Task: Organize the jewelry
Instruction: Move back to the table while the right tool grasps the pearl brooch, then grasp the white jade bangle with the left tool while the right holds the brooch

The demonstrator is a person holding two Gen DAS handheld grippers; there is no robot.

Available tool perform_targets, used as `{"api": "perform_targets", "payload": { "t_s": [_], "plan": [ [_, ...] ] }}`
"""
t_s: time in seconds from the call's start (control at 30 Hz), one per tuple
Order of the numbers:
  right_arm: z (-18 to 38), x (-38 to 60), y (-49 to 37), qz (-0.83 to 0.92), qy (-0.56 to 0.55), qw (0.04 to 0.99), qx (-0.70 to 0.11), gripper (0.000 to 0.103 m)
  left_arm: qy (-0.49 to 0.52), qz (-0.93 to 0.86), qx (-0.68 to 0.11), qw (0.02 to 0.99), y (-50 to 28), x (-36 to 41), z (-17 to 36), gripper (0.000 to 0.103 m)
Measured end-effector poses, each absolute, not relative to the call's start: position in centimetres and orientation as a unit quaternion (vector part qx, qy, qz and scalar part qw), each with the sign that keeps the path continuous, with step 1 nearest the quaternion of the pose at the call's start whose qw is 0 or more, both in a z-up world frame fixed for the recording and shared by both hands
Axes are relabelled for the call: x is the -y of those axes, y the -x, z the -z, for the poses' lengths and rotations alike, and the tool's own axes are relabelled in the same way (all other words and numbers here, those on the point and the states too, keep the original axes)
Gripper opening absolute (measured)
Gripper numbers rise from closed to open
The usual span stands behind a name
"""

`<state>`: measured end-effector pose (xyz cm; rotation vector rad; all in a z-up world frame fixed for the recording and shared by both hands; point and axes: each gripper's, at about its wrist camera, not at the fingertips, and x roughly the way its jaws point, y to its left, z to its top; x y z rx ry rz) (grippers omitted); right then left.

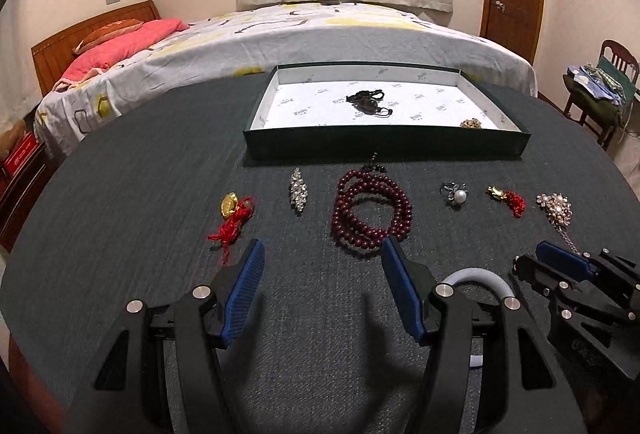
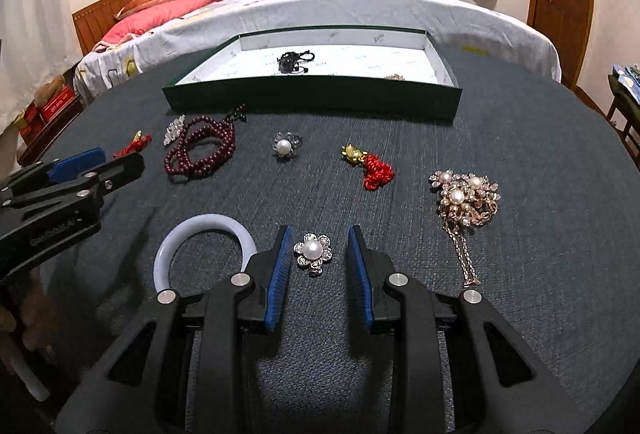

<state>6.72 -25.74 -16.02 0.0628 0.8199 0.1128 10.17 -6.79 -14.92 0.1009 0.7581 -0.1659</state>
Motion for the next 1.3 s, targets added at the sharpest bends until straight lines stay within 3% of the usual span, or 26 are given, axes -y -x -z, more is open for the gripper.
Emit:
{"api": "perform_targets", "payload": {
  "t_s": [0.4,0.47,0.87,0.93,1.3],
  "plan": [
    [16.3,25.3,-6.7,-0.050,-0.010,0.914,-0.403,0.027,-0.048,0.082,-0.382,0.919,-10.1,6.6,15.5,0.060],
    [16.3,25.2,-6.7,-0.047,-0.006,0.914,-0.403,0.021,-0.048,0.082,-0.383,0.919,-10.1,6.6,15.6,0.060],
    [15.7,26.1,-6.4,-0.036,-0.007,0.918,-0.396,0.020,-0.053,0.090,-0.387,0.916,-9.8,7.2,15.7,0.060],
    [15.5,26.5,-6.2,-0.033,-0.009,0.919,-0.393,0.015,-0.050,0.098,-0.389,0.915,-9.6,7.6,15.7,0.060],
    [15.3,28.7,-5.3,-0.025,-0.034,0.922,-0.385,0.015,-0.056,0.134,-0.384,0.912,-8.3,10.4,14.9,0.060]
  ]
}}
